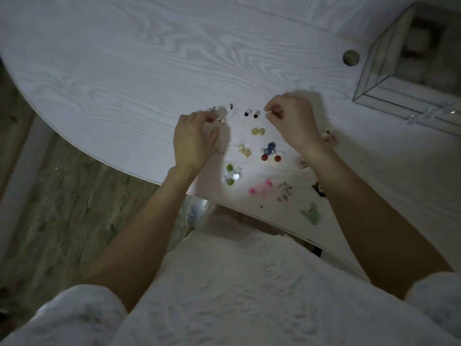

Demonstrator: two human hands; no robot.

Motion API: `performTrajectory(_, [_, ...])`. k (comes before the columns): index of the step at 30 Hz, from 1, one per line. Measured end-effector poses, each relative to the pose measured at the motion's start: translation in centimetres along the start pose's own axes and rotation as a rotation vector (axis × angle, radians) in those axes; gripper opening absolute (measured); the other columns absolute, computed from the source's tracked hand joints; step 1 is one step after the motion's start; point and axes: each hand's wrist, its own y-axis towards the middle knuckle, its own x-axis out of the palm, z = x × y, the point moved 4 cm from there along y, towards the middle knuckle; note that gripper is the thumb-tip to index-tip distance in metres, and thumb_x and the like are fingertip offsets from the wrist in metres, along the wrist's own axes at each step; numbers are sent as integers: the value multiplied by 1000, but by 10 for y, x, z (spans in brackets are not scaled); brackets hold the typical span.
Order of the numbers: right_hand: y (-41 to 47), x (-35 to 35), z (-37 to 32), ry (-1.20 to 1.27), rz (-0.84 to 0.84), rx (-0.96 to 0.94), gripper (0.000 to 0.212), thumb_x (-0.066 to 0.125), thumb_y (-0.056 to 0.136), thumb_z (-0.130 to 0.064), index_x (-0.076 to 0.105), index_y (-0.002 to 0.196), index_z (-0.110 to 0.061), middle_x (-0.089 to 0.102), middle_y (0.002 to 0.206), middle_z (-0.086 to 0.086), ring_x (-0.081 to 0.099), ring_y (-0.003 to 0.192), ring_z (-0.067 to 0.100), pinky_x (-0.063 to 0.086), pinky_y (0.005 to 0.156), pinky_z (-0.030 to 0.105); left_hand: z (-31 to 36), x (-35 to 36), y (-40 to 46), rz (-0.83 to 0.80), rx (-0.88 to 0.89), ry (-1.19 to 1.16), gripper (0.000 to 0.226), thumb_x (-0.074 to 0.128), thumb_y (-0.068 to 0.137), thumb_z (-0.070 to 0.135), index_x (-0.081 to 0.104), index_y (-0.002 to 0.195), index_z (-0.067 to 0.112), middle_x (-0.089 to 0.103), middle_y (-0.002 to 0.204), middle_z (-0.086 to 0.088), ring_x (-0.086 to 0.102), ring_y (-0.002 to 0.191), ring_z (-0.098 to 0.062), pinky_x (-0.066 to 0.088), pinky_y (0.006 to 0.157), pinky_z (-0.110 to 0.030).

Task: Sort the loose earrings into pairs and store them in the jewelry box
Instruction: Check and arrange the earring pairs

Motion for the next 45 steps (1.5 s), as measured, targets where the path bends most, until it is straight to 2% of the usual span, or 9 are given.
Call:
performTrajectory(2, [11, 3, -8, -20, -1, -41, 10, 66, 83, -10, 67, 93, -8, 67, 92, 9, 61, 82, 17, 49, 77, 27, 8, 2, 19, 12, 18, 80, 29, 62, 81, 28, 64, 108, 17, 68, 103, -1, 53, 97, -30, 37, 82, -34])
performTrajectory(5, [31, 11, -18, -77, -30, -71, 11, 65, 84, -9, 64, 95, -8, 66, 96, 10, 60, 87, 20, 50, 81, 33, 23, 8, 46, -39, 30, 119, 30, 62, 82, 30, 62, 110, 19, 67, 102, 1, 51, 101, -27, 37, 78, -31])
performTrajectory(8, [49, 23, -17, -112, -34, -63, 10, 65, 83, -7, 64, 93, -8, 64, 97, 10, 61, 87, 23, 50, 80, 32, 28, 25, 60, -158, -34, 127, 26, 56, 85, 25, 62, 109, 19, 66, 101, 1, 55, 100, -22, 40, 74, -29])
performTrajectory(12, [64, 26, -7, -59, 6, 34, 8, 66, 82, -5, 65, 89, -7, 65, 94, 11, 62, 83, 20, 47, 73, 24, 26, 33, 66, -181, 1, 167, 21, 48, 87, 15, 65, 99, 16, 68, 98, -4, 60, 90, -25, 41, 70, -29])
performTrajectory(20, [81, 10, 10, -41, -80, 68, 25, 72, 76, -5, 66, 101, -6, 62, 104, 13, 57, 77, 13, 48, 77, 22, 35, 35, 100, -177, 95, -23, 21, 55, 80, 5, 69, 93, 12, 70, 92, -5, 64, 84, -20, 44, 73, -24])
performTrajectory(23, [82, 6, 15, -62, -108, 71, 30, 69, 78, -2, 65, 108, -5, 60, 109, 14, 56, 78, 12, 46, 79, 21, 40, 40, 101, -151, 81, -99, 22, 57, 79, 5, 68, 96, 14, 71, 90, 1, 64, 81, -12, 42, 71, -16])
performTrajectory(34, [76, 20, 2, 91, -66, 150, 25, 64, 82, -1, 66, 107, -4, 68, 100, 10, 56, 79, 8, 44, 73, 15, 57, 52, 105, -109, -5, -107, 17, 58, 84, 15, 71, 95, 10, 73, 91, -7, 66, 85, -23, 52, 76, -36])
performTrajectory(40, [74, 19, 5, 105, -53, 160, 29, 64, 76, 4, 67, 104, -3, 69, 96, 11, 57, 77, 10, 52, 80, 25, 55, 50, 100, -117, 7, -167, 20, 60, 84, 14, 73, 99, 18, 74, 96, -1, 67, 88, -14, 46, 79, -18])
performTrajectory(45, [71, 19, 6, 95, -59, 174, 30, 65, 79, 1, 66, 108, -4, 69, 100, 11, 58, 80, 9, 50, 80, 21, 54, 45, 93, -138, 34, -239, 24, 54, 89, 14, 70, 107, 19, 73, 102, 0, 66, 93, -13, 50, 86, -24])
